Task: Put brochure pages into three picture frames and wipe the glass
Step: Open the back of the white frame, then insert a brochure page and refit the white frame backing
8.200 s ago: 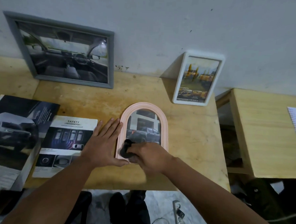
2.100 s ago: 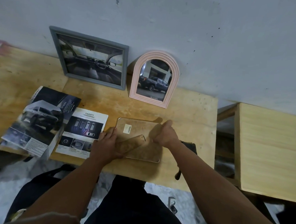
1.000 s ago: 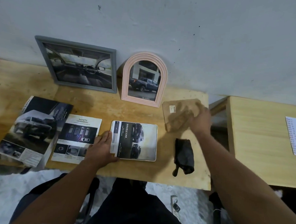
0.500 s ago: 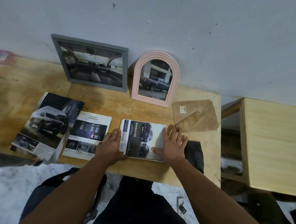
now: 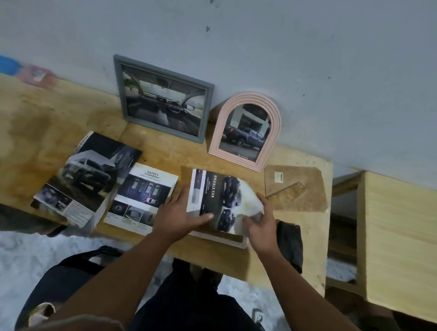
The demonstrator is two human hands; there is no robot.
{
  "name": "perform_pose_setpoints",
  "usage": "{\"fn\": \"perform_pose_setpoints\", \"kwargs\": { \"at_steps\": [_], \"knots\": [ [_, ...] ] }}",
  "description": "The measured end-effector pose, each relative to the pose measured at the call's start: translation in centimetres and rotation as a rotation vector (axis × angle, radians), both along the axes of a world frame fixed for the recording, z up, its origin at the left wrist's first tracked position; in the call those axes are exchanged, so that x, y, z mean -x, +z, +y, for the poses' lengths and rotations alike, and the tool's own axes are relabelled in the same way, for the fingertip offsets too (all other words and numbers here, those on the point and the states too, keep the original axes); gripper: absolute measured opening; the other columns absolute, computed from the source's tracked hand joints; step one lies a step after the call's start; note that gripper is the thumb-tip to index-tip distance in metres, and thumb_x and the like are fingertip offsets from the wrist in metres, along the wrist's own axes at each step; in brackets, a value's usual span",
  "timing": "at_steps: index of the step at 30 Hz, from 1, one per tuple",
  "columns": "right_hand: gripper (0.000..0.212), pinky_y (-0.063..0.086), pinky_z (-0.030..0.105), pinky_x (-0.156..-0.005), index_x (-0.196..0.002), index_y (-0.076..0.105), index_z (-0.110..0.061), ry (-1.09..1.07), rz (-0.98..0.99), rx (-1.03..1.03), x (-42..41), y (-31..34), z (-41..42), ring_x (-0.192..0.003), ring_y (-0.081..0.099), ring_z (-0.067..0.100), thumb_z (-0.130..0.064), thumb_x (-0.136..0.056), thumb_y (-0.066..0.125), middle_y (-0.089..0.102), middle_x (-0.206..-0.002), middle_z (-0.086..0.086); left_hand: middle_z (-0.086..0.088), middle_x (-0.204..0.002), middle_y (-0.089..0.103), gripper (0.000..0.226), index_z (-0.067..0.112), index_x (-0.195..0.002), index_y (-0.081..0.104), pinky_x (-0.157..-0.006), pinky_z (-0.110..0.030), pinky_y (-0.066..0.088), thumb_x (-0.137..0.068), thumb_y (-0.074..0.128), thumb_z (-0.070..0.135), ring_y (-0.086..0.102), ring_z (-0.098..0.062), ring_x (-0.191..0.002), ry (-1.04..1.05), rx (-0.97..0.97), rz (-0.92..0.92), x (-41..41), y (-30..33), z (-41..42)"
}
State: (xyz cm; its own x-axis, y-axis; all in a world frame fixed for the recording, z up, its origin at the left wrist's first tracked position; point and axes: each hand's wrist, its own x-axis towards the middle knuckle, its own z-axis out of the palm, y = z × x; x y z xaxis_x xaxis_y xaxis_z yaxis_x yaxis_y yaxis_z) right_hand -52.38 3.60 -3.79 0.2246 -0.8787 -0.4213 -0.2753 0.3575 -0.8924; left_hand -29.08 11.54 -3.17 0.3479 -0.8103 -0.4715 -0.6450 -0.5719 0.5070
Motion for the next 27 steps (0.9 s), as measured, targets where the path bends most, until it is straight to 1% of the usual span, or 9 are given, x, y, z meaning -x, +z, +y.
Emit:
{"fn": "perform_pose_setpoints", "kwargs": {
  "at_steps": [2, 4, 6, 8, 12, 14, 17, 23, 27],
  "knots": [
    [0.073, 0.059, 0.019, -0.076, -0.149, 0.044, -0.026, 0.011, -0.052, -0.042, -1.4, 1.8, -1.1, -0.100, 0.069, 0.000, 0.012, -0.089, 0.066, 0.066, -0.127, -0.002, 0.016, -0.129, 0.065, 0.055, 0.040, -0.138, 0.050, -0.100, -0.034, 0.052, -0.090, 0.069, 0.059, 0.062, -0.012, -0.121, 0.346, 0.191, 0.256, 0.4, 1.6, 0.3],
    [0.075, 0.059, 0.022, -0.071, -0.150, 0.040, -0.030, 0.089, -0.049, -0.068, -3.5, 3.4, -2.3, -0.095, 0.070, 0.005, 0.005, -0.090, 0.069, 0.066, -0.120, -0.008, 0.022, -0.097, 0.063, 0.008, 0.040, -0.104, 0.059, -0.086, -0.023, 0.055, -0.100, 0.065, 0.037, 0.067, -0.005, -0.097, 0.561, 0.287, 0.383, -0.6, 2.9, 0.6],
    [0.080, 0.061, 0.027, -0.070, -0.153, 0.031, -0.033, 0.212, 0.010, -0.110, -6.1, 4.4, -3.3, -0.098, 0.070, 0.015, -0.009, -0.091, 0.075, 0.065, -0.121, -0.004, 0.013, -0.087, 0.063, 0.012, 0.037, -0.095, 0.061, -0.079, -0.036, 0.058, -0.103, 0.062, 0.028, 0.066, -0.008, -0.082, 0.707, 0.369, 0.434, -2.5, 3.6, 1.4],
    [0.077, 0.060, 0.028, -0.064, -0.152, 0.030, -0.028, 0.367, 0.149, -0.137, -9.9, 4.3, -3.9, -0.090, 0.071, 0.020, -0.019, -0.091, 0.076, 0.065, -0.120, 0.006, 0.000, -0.090, 0.071, 0.006, 0.024, -0.106, 0.068, -0.070, -0.035, 0.056, -0.103, 0.063, 0.024, 0.068, -0.009, -0.076, 0.887, 0.420, 0.482, -5.1, 3.7, 2.9],
    [0.051, 0.063, 0.046, -0.077, -0.133, 0.053, -0.022, 0.602, 0.356, 0.026, -19.5, 3.3, -3.3, -0.091, 0.071, 0.028, -0.024, -0.086, 0.073, 0.068, -0.122, 0.010, -0.013, -0.111, 0.071, 0.027, 0.017, -0.128, 0.063, -0.070, -0.039, 0.056, -0.101, 0.065, 0.017, 0.071, -0.036, -0.098, 1.043, 0.472, 0.321, -10.8, 2.5, 6.8],
    [0.047, 0.061, 0.048, -0.080, -0.128, 0.056, -0.018, 0.667, 0.387, 0.099, -24.5, 2.7, -2.5, -0.092, 0.071, 0.030, -0.022, -0.084, 0.070, 0.070, -0.118, 0.012, -0.006, -0.137, 0.060, 0.058, 0.017, -0.155, 0.042, -0.069, -0.031, 0.052, -0.101, 0.063, 0.010, 0.064, -0.031, -0.116, 1.058, 0.466, 0.234, -13.7, 2.4, 8.6],
    [0.041, 0.058, 0.043, -0.075, -0.126, 0.058, -0.014, 0.742, 0.389, 0.155, -30.8, 1.8, -0.9, -0.087, 0.069, 0.032, -0.017, -0.087, 0.069, 0.071, -0.111, 0.014, -0.005, -0.163, 0.037, 0.075, 0.024, -0.163, 0.025, -0.074, -0.025, 0.050, -0.101, 0.063, 0.009, 0.053, -0.027, -0.130, 1.103, 0.384, 0.237, -18.1, 1.1, 11.4],
    [0.043, 0.052, 0.040, -0.084, -0.131, 0.060, -0.010, 0.858, 0.422, 0.127, -38.1, -2.1, 1.2, -0.105, 0.061, 0.030, -0.014, -0.089, 0.070, 0.064, -0.128, 0.014, -0.013, -0.157, 0.046, 0.068, 0.027, -0.158, 0.034, -0.108, -0.053, 0.047, -0.099, 0.067, 0.029, 0.051, -0.039, -0.137, 0.925, 0.083, 0.100, -23.6, -2.2, 16.3],
    [0.048, 0.053, 0.044, -0.085, -0.135, 0.052, -0.018, 0.867, 0.517, 0.220, -37.4, -3.0, 1.3, -0.111, 0.061, 0.035, -0.027, -0.090, 0.067, 0.063, -0.126, 0.013, -0.022, -0.148, 0.045, 0.079, 0.021, -0.148, 0.049, -0.102, -0.058, 0.049, -0.086, 0.068, 0.067, 0.046, -0.046, -0.133, 0.580, -0.223, -0.244, -24.6, -2.9, 17.7]
  ]
}}
